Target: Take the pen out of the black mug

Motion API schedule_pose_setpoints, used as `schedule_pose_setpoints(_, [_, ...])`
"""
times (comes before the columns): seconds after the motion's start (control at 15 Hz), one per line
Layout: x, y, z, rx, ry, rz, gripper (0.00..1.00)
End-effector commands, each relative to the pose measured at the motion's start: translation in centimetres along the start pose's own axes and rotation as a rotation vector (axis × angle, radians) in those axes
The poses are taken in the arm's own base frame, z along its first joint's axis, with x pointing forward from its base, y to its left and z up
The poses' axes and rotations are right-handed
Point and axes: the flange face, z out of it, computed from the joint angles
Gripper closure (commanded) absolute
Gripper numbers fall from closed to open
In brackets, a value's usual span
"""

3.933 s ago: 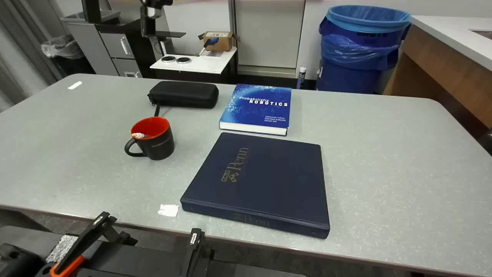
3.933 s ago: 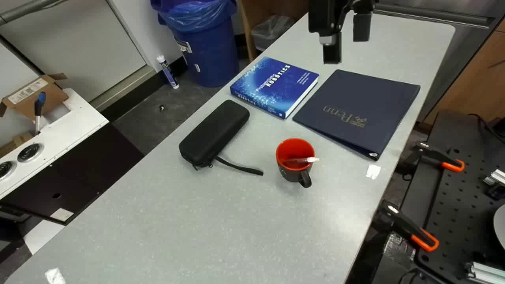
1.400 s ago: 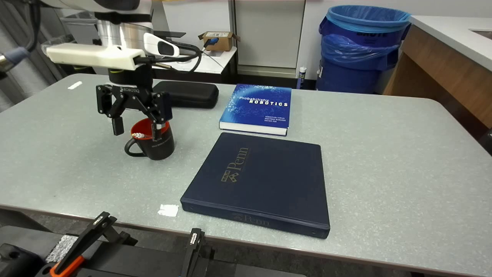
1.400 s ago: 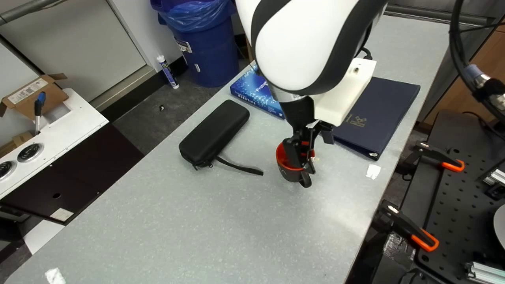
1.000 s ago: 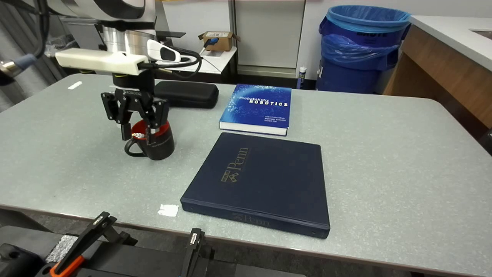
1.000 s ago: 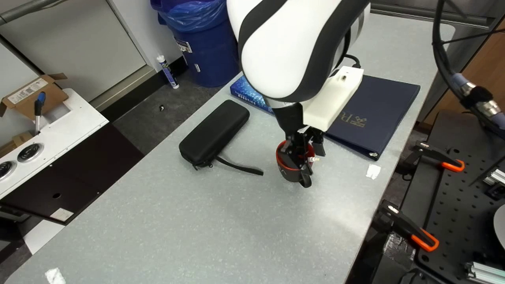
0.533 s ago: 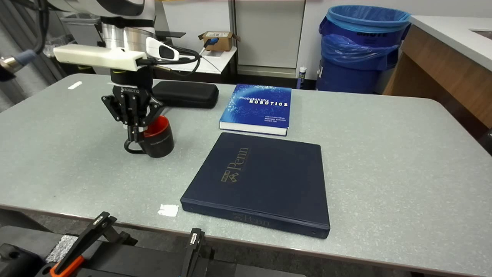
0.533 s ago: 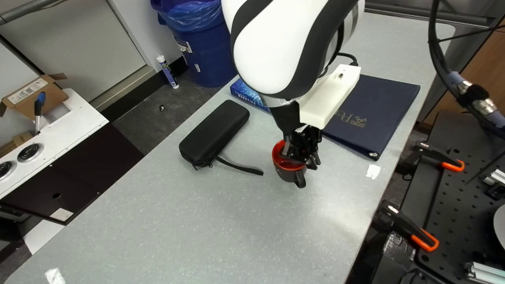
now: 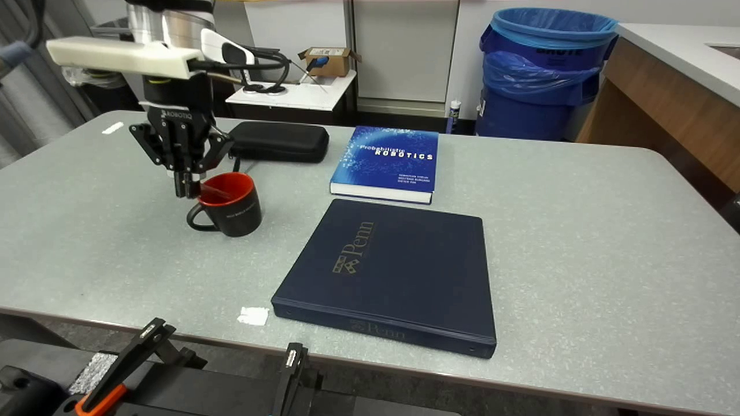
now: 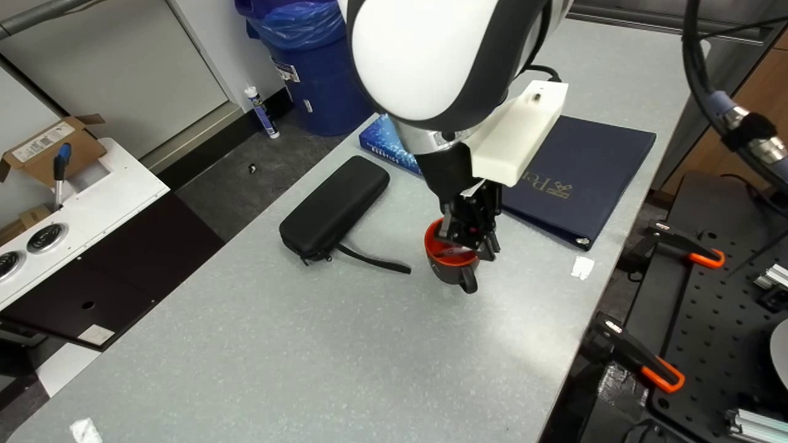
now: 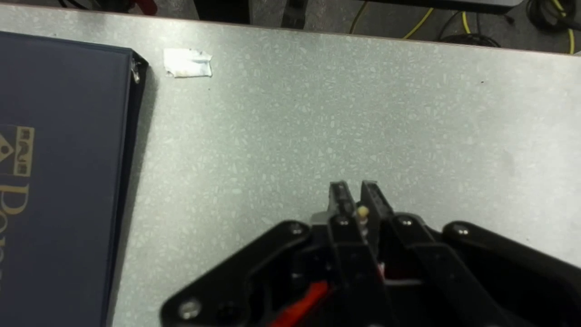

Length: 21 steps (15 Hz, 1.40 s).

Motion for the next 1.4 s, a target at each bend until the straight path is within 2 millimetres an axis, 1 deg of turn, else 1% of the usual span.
schedule_pose_setpoints(0.0, [-5.0,-1.7,-3.8,-0.018,0.099,-0.079,0.97])
schedule_pose_setpoints(0.27, [-8.7,-2.9,-6.1,-0.055,0.185,-0.117,0.97])
schedule_pose_setpoints(0.4, [-9.9,-3.4,-6.7,-0.062,0.228,-0.145,0.97])
schedule_pose_setpoints(0.47, [-9.8,-3.8,-6.8,-0.066,0.24,-0.164,0.97])
schedule_pose_setpoints(0.6, [-8.5,-4.8,-6.0,-0.077,0.27,-0.179,0.97])
schedule_pose_setpoints(0.73, [-6.2,-6.0,-4.4,-0.082,0.313,-0.19,0.97])
schedule_pose_setpoints(0.93, [-2.4,-7.5,-1.3,-0.103,0.376,-0.2,0.97])
schedule_pose_setpoints(1.13, [0.8,-8.5,1.7,-0.107,0.374,-0.223,0.97])
schedule_pose_setpoints(1.33, [3.7,-9.5,4.7,-0.094,0.305,-0.24,0.97])
